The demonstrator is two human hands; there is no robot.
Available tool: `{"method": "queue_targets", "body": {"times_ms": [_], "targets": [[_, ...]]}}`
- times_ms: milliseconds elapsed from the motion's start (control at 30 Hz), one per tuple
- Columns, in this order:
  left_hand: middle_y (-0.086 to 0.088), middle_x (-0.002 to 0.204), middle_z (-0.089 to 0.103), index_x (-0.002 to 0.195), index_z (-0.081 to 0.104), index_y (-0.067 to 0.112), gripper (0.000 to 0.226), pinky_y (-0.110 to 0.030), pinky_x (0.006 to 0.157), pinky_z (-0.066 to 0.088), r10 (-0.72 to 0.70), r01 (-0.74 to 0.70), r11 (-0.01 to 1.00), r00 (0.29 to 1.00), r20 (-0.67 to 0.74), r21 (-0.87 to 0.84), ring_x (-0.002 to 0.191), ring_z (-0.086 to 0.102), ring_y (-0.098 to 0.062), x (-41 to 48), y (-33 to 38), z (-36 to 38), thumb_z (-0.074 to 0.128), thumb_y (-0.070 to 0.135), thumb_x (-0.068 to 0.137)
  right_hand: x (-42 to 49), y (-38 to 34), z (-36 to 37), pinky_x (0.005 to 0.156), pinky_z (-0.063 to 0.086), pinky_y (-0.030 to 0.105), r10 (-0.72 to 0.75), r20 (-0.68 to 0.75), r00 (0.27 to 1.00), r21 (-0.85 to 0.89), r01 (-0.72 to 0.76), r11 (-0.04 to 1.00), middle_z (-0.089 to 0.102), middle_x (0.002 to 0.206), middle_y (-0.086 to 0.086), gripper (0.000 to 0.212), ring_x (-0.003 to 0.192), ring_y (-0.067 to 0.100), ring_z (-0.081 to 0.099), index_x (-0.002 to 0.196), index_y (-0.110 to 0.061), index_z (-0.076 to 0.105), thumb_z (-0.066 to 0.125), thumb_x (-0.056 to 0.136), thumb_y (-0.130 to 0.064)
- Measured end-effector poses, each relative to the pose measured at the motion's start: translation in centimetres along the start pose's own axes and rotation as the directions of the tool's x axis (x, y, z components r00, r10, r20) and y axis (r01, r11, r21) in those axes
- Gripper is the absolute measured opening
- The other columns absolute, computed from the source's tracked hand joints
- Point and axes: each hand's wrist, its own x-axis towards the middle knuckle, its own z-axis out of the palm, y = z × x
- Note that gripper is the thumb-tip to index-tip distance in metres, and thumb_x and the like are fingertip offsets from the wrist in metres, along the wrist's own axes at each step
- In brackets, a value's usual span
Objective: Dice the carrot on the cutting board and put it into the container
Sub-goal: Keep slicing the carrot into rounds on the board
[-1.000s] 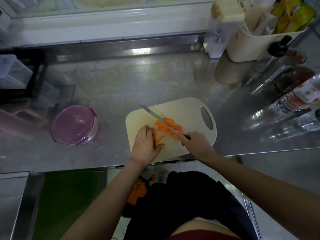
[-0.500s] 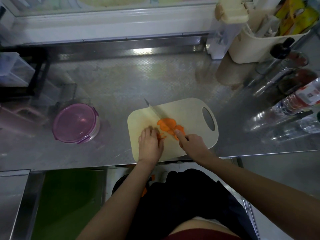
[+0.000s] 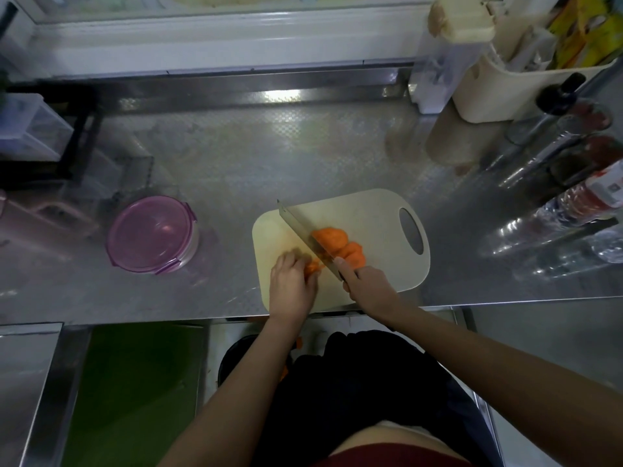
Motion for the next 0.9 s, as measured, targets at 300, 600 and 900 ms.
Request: {"method": "queue_targets", "body": {"times_ms": [300,600,900], "targets": [[-0.015,0.101,0.058,0.099,0.069,0.0,0.023,-0.038,0.09,0.04,-0.071,0.07,0.996,0.998,-0.002,-0.047,0.102,0.047,-0.031,0.4,0.8,0.3,0.064,0.016,0.083,-0.4,-0.8,0.3,0.071,0.036,0.028,0.034,0.065,0.997,-0.173,-0.023,0.985,0.052,0.075,0.005,0.042,0.072,0.021,0.051,0.11,-0.007,0.055,0.033,0.1,-0.04],[-0.017,0.089,0.061,0.079,0.07,-0.003,0.009,-0.042,0.078,0.049,-0.035,0.034,0.998,0.999,-0.025,-0.046,0.09,0.054,-0.035,0.2,0.8,0.5,0.067,0.004,0.075,0.1,-0.9,1.7,0.093,0.046,0.042,0.026,0.075,0.997,-0.201,-0.011,0.98,0.053,0.094,0.009,0.048,0.108,0.036,0.056,0.13,-0.005,0.047,0.03,0.101,-0.039],[-0.009,0.112,0.061,0.103,0.07,0.008,0.031,-0.04,0.113,0.019,-0.023,0.022,0.999,0.999,0.036,0.033,0.112,0.049,-0.029,0.7,0.4,0.2,0.067,0.03,0.08,2.1,0.0,0.1,0.076,0.037,0.027,0.046,-0.02,0.999,-0.069,-0.047,0.996,0.052,0.076,0.011,0.05,0.075,0.022,0.05,0.06,-0.019,0.045,0.031,0.097,-0.05]]}}
